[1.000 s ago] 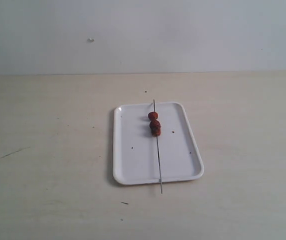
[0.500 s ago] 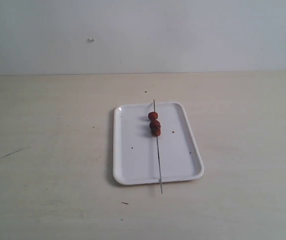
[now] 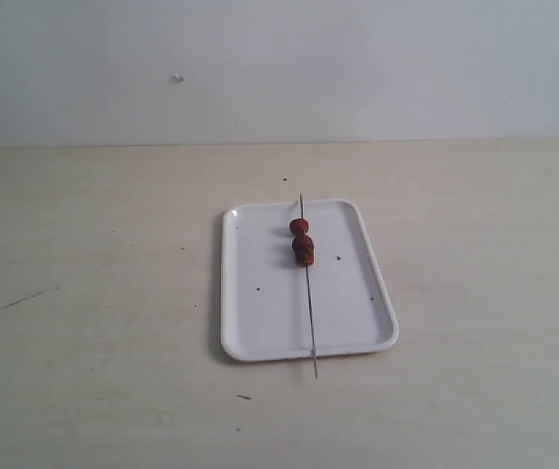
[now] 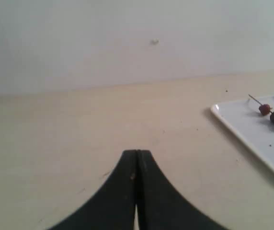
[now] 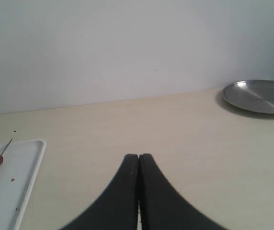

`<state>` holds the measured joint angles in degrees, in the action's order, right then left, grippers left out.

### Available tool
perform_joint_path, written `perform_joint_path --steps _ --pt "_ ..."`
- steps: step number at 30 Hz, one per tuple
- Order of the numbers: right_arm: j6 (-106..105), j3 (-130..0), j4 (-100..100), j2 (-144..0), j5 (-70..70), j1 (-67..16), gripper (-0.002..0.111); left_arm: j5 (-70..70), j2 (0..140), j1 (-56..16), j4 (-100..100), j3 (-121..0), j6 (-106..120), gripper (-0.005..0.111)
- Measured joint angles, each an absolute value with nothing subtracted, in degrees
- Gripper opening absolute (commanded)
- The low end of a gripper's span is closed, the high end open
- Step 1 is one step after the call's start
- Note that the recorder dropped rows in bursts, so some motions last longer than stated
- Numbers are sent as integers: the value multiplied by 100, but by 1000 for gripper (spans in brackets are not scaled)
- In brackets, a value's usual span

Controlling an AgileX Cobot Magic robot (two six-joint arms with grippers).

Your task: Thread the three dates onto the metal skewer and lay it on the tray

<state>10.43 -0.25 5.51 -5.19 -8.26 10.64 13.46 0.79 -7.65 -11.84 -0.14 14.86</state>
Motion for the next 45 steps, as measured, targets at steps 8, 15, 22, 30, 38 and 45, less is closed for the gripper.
perform_joint_path --steps 8,15,22,30,38,45 --pt "1043 -25 551 -519 -826 1064 0 1632 79 -765 -1160 0 1296 0" --pt "1043 -25 551 -519 -826 1064 0 1797 56 -706 -1160 1 1286 0" --pt "1043 -25 551 -519 -826 1064 0 2047 34 45 -1160 1 716 0" --pt "1043 -25 563 -519 -826 1064 0 2113 34 226 -1151 1 476 0" --pt "1043 -25 563 -506 -826 1064 0 2113 34 226 -1151 1 453 0" --pt "1043 -25 563 -506 -826 1064 0 2113 34 226 -1139 1 453 0"
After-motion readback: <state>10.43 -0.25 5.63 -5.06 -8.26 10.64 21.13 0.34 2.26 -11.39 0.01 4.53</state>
